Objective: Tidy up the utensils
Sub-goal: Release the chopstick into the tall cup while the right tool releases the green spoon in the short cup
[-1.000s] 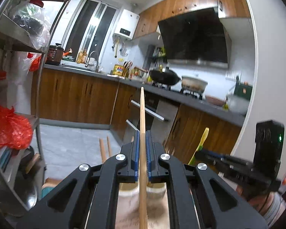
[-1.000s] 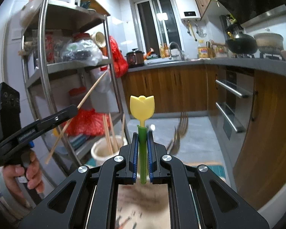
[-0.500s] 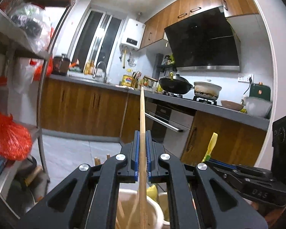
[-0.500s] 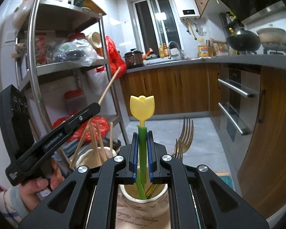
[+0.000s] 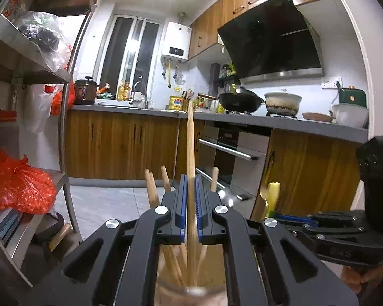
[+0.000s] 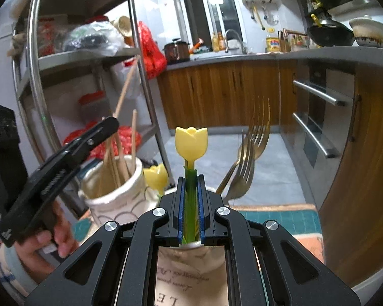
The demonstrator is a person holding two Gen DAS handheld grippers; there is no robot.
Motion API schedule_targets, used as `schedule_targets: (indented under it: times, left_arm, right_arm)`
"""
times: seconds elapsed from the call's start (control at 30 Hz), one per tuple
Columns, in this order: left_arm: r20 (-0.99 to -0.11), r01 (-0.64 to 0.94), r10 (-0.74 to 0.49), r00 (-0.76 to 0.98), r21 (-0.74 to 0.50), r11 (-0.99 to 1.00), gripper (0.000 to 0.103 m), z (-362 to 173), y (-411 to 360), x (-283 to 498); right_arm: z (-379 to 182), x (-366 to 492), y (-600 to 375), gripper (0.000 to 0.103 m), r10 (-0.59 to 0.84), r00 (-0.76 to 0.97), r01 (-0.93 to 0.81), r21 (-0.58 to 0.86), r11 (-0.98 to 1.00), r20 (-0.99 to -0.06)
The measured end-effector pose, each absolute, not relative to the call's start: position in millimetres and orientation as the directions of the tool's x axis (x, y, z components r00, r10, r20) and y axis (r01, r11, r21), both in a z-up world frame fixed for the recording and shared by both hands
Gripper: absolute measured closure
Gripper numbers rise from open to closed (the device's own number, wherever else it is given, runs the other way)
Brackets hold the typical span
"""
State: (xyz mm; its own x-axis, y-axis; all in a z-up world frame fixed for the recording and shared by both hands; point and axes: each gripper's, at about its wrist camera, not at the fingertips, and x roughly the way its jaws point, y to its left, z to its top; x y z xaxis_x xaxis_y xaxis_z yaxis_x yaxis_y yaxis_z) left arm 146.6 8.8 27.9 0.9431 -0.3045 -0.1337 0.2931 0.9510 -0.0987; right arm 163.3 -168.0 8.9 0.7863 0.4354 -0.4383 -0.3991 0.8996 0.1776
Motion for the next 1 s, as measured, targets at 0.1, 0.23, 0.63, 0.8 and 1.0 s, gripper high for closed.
schedule_targets:
  times: [0.1, 0.23, 0.63, 0.8, 1.0]
  left_arm:
    - [-0.151, 0.297, -0.301, 0.942, -0.049, 0.954, 0.097, 26, 6, 134]
    - [-0.209, 0.289, -0.291, 0.934, -0.041, 0.956, 0.097, 21, 8, 124]
    - [-0.307, 0.201, -0.224, 0.925, -0.105, 0.974, 0.097, 15, 31, 127]
    - [-0.31, 0.21, -0.23, 0.922, -0.095, 0.973, 0.092, 14, 28, 127]
    - [-0.304, 0.204, -0.225, 0.926, -0.098, 0.974, 0.079, 16, 31, 126]
  right_arm:
    - [6, 161, -165, 0.093, 0.431, 0.779, -0.404, 0.163, 0.9, -0.455]
    - [3, 157, -161, 0.093, 0.424, 0.771, -0.41, 0.14, 0.902, -0.475]
    - [-7, 164, -161, 0.093, 0.399, 0.748, -0.391, 0.133, 0.911, -0.531]
    - [-9, 166, -161, 0.093, 0.4, 0.745, -0.384, 0.148, 0.912, -0.533]
    - [-9, 166, -160, 0.086, 0.404, 0.745, -0.388, 0.148, 0.91, -0.53]
